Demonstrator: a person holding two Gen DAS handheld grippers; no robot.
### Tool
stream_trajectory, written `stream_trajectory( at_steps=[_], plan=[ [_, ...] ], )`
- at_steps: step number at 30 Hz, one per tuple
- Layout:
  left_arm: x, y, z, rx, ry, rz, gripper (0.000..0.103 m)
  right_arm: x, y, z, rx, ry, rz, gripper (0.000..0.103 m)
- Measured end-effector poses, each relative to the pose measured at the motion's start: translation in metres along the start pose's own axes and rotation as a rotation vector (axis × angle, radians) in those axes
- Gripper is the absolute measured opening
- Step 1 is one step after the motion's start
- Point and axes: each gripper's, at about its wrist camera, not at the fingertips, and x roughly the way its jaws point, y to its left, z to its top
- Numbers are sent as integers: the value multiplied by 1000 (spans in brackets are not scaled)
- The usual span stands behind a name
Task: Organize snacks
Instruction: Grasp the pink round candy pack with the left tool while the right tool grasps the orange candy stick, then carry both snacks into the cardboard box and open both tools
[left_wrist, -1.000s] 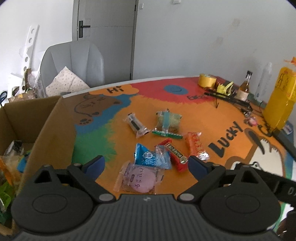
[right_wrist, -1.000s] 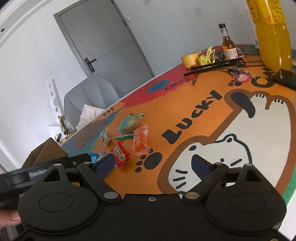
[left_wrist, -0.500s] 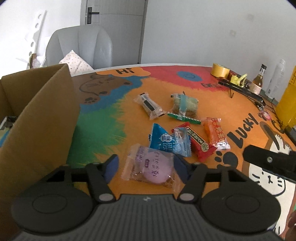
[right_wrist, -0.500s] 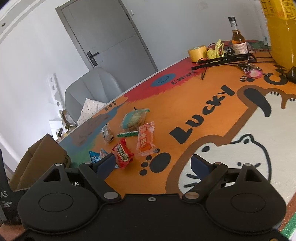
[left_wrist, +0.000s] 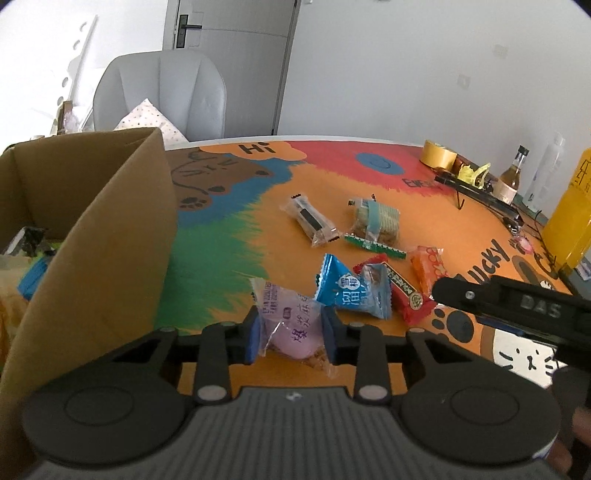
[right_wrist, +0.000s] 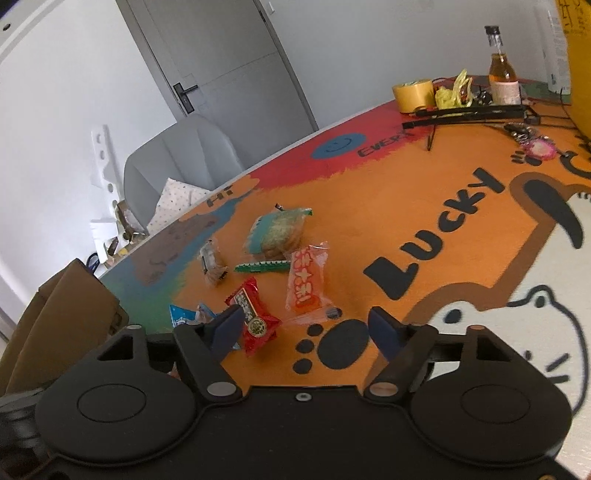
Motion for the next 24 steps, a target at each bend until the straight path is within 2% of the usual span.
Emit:
stream_trajectory(
  at_steps=[10, 14, 17, 20, 24],
  plan=[
    [-13, 12, 5, -12, -24, -12, 32, 22, 14, 12, -30, 7, -47, 58],
    [-21, 12, 7, -8, -43, -20, 32, 32, 20, 14, -52, 19, -72, 45],
    [-26, 13, 8, -9, -55, -22, 32, 33, 23, 14, -91, 36, -114, 27],
    [-30, 14, 8, -10, -64, -20, 32, 26, 23, 12, -107, 60, -107, 21],
    [-33, 12, 8, -14, -72, -28, 32, 12, 22, 1, -110, 61, -100, 20]
  ],
)
